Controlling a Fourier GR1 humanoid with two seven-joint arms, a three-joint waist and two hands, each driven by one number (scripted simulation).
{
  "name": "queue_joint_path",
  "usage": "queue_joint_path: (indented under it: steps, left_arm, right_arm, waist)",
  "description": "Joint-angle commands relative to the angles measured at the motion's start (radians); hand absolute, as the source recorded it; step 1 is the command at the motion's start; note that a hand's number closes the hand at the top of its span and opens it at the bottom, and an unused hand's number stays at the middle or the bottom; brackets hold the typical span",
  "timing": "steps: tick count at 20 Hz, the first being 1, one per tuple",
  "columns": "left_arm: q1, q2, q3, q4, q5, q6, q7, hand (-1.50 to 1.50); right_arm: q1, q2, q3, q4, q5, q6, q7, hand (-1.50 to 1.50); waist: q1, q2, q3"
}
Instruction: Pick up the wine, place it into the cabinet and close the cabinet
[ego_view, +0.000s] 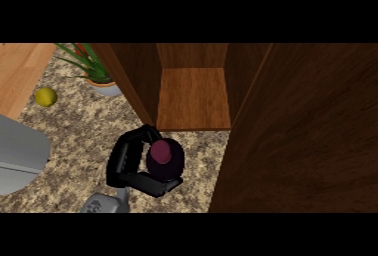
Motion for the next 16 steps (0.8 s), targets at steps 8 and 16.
queue_joint_path:
  steps: [8, 16]
  left_arm:
    - [-0.194, -0.001, 0.02, 0.173, -0.035, 0.105, 0.013, 1.5]
    - [-0.424, -0.001, 0.082, 0.402, 0.001, 0.081, 0.04, 1.5]
  right_arm:
    - [0.115, -0.053, 0.071, -0.224, 0.066, -0.004, 0.005, -1.5]
    - [0.112, -0.07, -0.001, -0.203, -0.016, 0.015, -0.024, -1.5]
  waist:
    - [-0.006, 0.001, -0.001]
    - [-0.011, 0.006, 0.0]
